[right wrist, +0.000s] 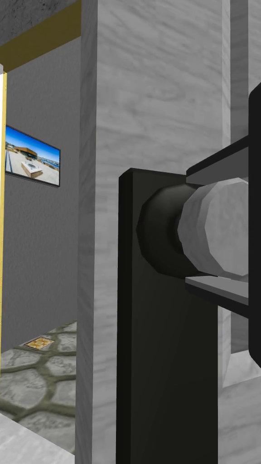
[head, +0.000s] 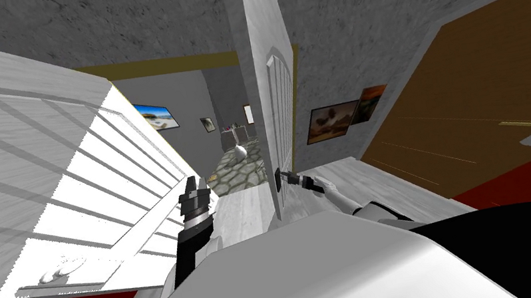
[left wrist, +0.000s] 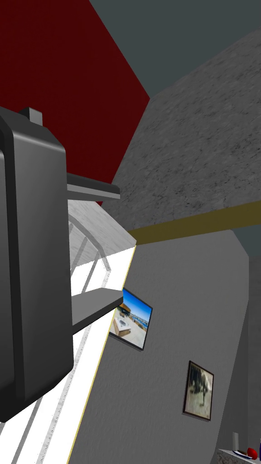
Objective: Pull the door open
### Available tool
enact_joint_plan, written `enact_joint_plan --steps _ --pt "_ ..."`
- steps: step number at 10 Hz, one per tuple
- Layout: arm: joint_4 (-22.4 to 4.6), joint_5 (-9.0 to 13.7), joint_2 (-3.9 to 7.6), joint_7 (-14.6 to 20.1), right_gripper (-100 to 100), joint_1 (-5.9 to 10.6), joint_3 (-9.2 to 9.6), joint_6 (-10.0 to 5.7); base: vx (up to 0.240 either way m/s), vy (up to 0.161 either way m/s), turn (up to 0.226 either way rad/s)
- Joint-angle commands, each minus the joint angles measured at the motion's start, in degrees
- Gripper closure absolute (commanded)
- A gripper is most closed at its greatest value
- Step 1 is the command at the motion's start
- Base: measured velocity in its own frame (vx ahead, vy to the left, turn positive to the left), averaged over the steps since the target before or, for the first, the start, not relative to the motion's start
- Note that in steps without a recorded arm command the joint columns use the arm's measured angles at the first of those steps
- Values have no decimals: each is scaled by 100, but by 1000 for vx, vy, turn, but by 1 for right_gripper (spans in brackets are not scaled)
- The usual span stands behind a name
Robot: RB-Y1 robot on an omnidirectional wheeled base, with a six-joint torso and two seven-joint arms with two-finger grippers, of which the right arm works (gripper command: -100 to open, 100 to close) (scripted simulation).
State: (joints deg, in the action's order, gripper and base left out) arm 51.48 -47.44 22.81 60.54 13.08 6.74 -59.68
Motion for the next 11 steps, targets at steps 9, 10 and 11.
enact_joint_plan --steps 9,10,11 --pt "-661 -192 112 -50 100 401 157 -1041 8 -30 -44" --pt "-717 -208 121 -54 100 434 170 -1124 2 -83 -42" --pt "-772 -224 130 -58 100 466 183 -1207 3 -78 -43"
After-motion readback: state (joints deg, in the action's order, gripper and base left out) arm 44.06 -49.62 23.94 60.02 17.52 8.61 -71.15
